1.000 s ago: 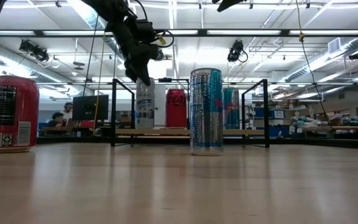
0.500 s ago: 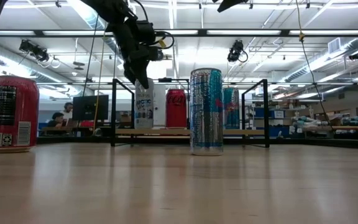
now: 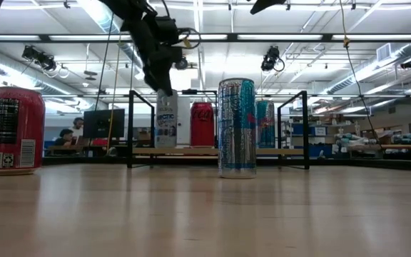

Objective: Place canned beverage on shelf
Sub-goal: Put the top white-blue soda can on the shelf, then put the blue soda can aligned with the other blue soda can on the shelf

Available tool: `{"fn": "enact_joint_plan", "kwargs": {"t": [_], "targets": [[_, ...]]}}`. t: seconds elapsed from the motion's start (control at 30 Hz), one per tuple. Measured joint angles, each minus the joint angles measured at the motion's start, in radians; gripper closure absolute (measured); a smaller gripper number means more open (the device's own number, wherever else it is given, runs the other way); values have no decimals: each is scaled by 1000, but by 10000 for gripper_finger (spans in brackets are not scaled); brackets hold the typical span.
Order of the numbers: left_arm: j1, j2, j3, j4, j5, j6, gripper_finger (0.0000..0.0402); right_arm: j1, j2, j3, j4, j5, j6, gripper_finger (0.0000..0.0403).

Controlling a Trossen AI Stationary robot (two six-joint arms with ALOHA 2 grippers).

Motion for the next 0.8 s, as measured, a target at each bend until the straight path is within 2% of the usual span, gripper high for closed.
{"fn": "enact_joint_plan", "kwargs": {"t": [0.37, 0.5, 0.6, 0.8], "targets": [[0, -8, 251, -154, 5, -87, 83, 0, 0, 0, -8, -2, 10, 89], [-4, -8, 322, -266, 9, -92, 83, 0, 0, -3, -51, -84, 18, 89], [-12, -14, 340, -326, 40, -100, 83, 10, -1, -54, -51, -142, 26, 89], [-57, -44, 341, -377, 121, -115, 83, 50, 1, -230, 7, -168, 13, 89]]}}
